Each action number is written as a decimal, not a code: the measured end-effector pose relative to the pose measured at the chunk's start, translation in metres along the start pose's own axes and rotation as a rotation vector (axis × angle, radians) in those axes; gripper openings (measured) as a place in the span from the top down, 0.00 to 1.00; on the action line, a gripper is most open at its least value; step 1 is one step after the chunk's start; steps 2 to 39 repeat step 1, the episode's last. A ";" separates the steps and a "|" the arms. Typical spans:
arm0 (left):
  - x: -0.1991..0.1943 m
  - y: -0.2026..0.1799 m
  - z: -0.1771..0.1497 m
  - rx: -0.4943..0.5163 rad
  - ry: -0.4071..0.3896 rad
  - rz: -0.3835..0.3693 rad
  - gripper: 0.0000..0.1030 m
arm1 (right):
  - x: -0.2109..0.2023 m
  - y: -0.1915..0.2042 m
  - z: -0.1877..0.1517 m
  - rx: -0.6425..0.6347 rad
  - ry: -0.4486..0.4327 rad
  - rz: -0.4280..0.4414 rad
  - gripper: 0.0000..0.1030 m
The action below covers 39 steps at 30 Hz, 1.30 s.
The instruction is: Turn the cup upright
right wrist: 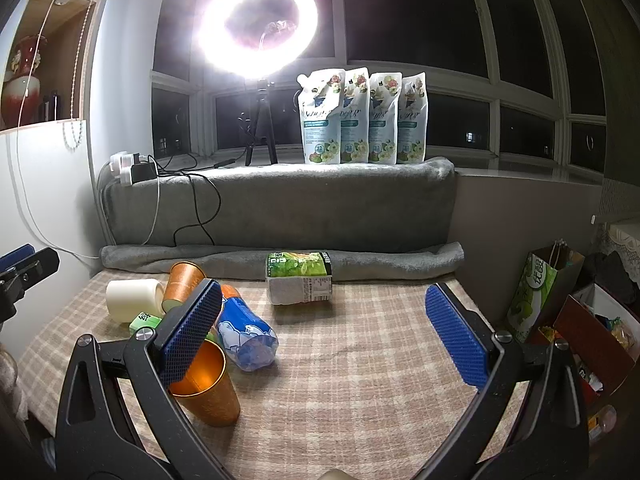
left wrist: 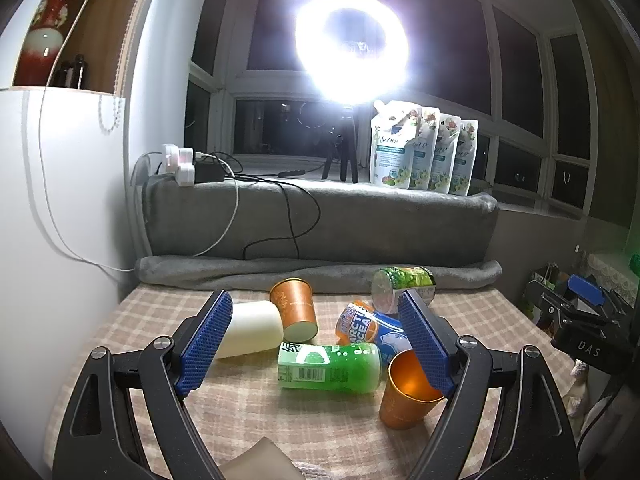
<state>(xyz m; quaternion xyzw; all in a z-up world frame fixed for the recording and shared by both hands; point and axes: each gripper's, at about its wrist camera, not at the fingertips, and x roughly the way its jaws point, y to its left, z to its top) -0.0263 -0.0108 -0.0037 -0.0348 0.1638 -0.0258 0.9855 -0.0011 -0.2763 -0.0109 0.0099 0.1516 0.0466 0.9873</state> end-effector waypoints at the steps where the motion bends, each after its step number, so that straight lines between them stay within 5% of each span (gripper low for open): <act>1: 0.000 0.000 0.000 0.000 0.001 -0.001 0.17 | 0.000 0.000 0.000 0.001 0.001 0.001 0.00; 39: 0.000 0.000 0.000 0.000 0.001 -0.001 0.17 | 0.000 0.000 0.000 0.001 0.001 0.001 0.00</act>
